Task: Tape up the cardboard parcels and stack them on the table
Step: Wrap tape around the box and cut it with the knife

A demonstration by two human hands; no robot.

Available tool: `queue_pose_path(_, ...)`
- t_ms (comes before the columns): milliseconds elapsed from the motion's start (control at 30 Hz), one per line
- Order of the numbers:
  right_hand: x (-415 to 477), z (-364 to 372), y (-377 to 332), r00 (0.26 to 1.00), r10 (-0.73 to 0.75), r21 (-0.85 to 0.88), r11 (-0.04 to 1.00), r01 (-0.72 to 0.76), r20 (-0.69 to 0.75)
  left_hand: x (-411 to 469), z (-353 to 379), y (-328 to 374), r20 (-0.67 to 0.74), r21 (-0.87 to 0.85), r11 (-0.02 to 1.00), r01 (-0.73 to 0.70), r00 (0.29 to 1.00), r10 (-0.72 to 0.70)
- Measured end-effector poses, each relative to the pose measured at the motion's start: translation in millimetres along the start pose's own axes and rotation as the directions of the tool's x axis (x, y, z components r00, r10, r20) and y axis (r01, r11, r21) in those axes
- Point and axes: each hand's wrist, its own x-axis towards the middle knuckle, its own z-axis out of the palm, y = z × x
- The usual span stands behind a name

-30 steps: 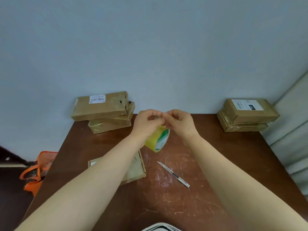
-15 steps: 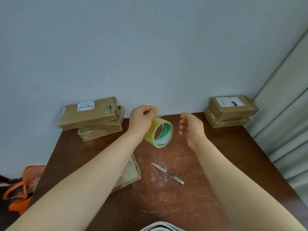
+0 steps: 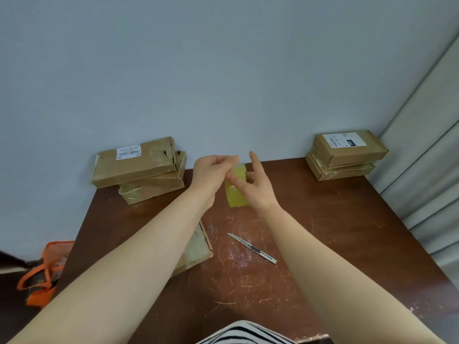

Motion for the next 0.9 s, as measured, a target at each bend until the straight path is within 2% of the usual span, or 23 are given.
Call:
queue_pose_path(100, 0, 3, 1, 0.999, 0.008, 0.08, 0.997, -0.012, 0.045, -1, 0, 1, -0.023, -0.042, 0.998, 0.036, 0.999, -0.037)
queue_pose_path(233, -1, 12, 3, 0.997, -0.066, 0.038, 0.997, 0.068, -0.048, -1, 6, 1, -0.151, -0.127, 0.988, 0.087, 0.983, -0.106)
queue_pose_path(367, -2, 17, 1, 0.976, -0.186, -0.14, 0.975, 0.17, -0.109, 0, 12, 3, -0.225, -0.202, 0.967, 0.157, 0.953, -0.201)
queue_pose_path(500, -4, 18, 2, 0.976, -0.19, -0.265, 0.952, 0.155, -0.111, 6, 13, 1, -0.307, -0.168, 0.973, 0.156, 0.93, -0.202)
queue_pose_path(633, -3, 16, 2, 0.978, -0.182, -0.32, 0.937, 0.14, -0.105, 8, 7, -6, -0.268, -0.062, 0.993, 0.098, 0.957, -0.111)
queue_pose_path(733, -3, 16, 2, 0.984, -0.145, -0.328, 0.939, 0.103, -0.105, 8, 6, -10, -0.248, -0.023, 0.994, 0.111, 0.962, -0.113)
queue_pose_path(900, -3, 14, 3, 0.997, -0.02, -0.126, 0.992, 0.011, -0.073, 6, 4, -10, -0.164, -0.2, 0.96, 0.195, 0.96, -0.229)
